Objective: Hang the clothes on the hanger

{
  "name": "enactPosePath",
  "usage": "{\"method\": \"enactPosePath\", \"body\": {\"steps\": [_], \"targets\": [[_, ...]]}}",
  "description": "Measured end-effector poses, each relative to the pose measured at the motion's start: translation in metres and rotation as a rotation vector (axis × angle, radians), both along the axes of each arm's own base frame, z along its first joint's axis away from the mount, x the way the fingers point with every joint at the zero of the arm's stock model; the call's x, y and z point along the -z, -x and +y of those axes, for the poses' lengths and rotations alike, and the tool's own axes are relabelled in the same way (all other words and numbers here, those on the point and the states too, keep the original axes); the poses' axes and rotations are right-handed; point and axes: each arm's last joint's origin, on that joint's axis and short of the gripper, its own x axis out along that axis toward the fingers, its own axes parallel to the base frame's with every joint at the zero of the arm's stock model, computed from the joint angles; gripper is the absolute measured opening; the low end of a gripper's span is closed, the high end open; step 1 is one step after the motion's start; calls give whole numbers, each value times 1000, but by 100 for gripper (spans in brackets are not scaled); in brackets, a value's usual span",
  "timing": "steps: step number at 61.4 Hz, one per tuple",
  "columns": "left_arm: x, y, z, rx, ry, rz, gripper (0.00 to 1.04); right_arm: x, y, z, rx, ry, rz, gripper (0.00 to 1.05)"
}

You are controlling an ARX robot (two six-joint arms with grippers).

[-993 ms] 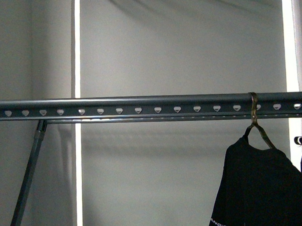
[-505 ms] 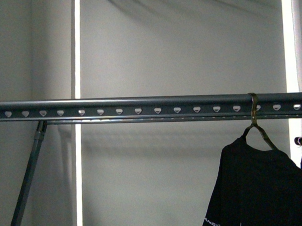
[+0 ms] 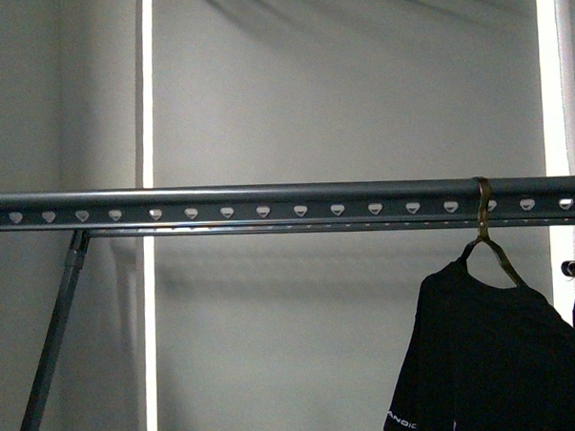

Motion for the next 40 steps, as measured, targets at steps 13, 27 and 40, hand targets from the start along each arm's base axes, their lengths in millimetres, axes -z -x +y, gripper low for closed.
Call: {"method": "enactPosePath", "body": {"steps": [13, 27, 40], "targets": [[0, 0, 0, 0, 0, 0, 48, 0, 0, 0, 0, 2, 0, 24], [0, 0, 0, 0, 0, 0, 87, 0, 0, 0, 0, 2, 0, 63], [0, 0, 0, 0, 0, 0, 98, 0, 0, 0, 0, 0, 0, 99]]}}
